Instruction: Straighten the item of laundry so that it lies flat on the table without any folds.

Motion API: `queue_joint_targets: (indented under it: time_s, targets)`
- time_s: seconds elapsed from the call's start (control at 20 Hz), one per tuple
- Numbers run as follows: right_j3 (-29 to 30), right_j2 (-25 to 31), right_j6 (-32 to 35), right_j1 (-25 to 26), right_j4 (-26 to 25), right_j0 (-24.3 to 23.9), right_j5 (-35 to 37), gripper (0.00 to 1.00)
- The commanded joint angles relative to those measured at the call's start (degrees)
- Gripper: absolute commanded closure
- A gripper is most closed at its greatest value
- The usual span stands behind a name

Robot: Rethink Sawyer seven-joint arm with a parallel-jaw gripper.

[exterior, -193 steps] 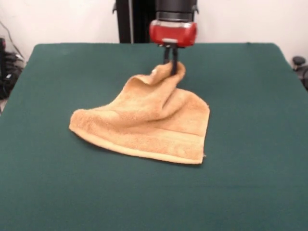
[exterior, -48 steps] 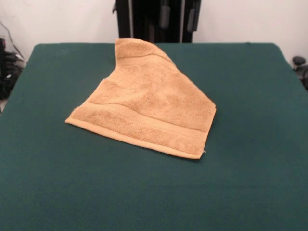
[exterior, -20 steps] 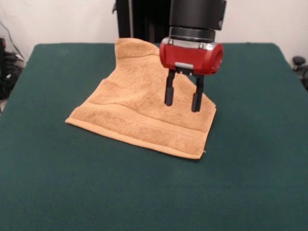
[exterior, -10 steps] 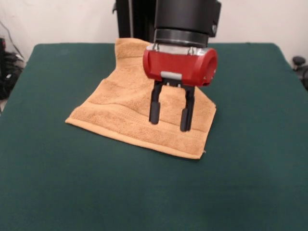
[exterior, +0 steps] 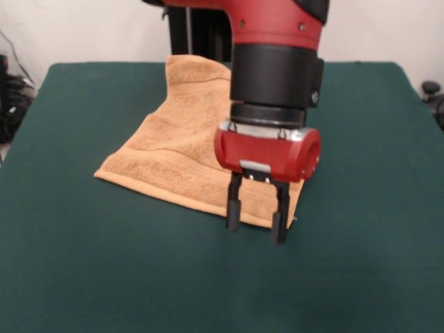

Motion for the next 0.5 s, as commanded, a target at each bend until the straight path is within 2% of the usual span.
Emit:
queue_joint_targets:
  time_s: [0.05,0.35,0.5]
  targets:
    - [-0.15,9.39,8.18,4.81,2.37,1.46,1.05,0.0]
    - [1.13,6.55,10.18,4.9,4.29,4.72,2.83,0.0]
    - [2.58,7.31,10.22,4.48,4.28,4.56,2.95,0.0]
